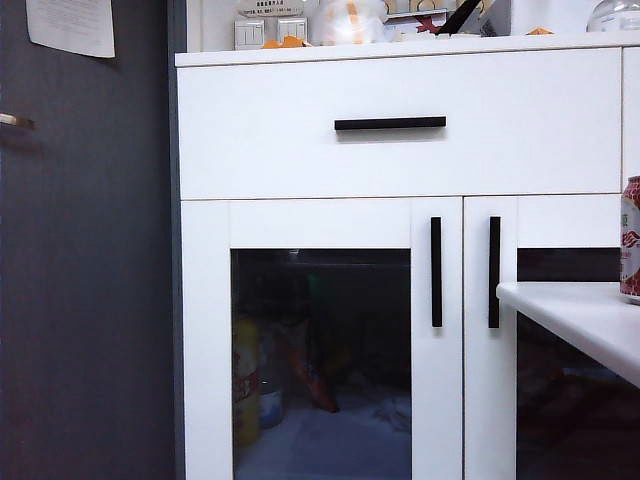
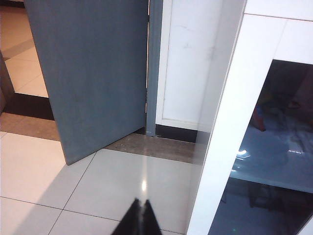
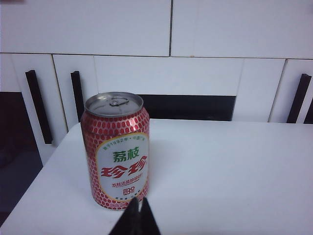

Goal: Open the left door of the white cabinet, pick up a can of beverage from the table on the right, place it inside the cabinet, and finally close the cabinet door.

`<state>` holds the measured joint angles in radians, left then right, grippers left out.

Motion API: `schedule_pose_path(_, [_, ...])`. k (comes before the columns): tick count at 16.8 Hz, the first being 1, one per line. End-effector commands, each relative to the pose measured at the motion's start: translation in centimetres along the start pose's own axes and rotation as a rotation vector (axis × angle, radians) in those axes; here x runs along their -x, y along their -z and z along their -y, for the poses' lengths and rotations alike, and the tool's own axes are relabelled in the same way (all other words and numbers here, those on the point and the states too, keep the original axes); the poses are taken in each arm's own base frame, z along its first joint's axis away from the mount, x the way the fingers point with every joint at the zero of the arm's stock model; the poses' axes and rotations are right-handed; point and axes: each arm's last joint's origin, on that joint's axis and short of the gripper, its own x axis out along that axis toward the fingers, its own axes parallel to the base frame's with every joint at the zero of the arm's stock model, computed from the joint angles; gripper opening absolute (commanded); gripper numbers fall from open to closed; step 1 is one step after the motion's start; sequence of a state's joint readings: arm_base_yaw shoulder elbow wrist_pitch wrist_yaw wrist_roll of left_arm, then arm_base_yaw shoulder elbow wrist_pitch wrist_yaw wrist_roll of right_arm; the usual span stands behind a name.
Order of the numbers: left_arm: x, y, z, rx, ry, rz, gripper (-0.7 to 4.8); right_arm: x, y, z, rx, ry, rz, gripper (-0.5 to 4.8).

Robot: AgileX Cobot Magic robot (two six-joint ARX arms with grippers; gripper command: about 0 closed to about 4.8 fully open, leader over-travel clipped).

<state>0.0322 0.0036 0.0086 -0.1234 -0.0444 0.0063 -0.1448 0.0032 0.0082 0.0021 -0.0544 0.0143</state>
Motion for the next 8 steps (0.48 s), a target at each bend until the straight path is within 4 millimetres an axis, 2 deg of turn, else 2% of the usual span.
schedule_pose_path(1, [0.01,-0.17,0.01,0.003,0.003,0.015,-0.06,-0.01,-0.06,-0.01,-0.003,-0.003,0.014,-0.06])
schedule_pose_path(7, [0.05,-0.39,0.02,0.009,0.006,0.027,-0.05,-0.02,0.14,-0.01,-0.005,-0.004,-0.007,-0.06])
schedule_pose_path(8, [0.1,-0.82,0.06,0.038,0.026,0.062,0.1,0.01,-0.13,-0.06,-0.004,-0.02,0.01,-0.06])
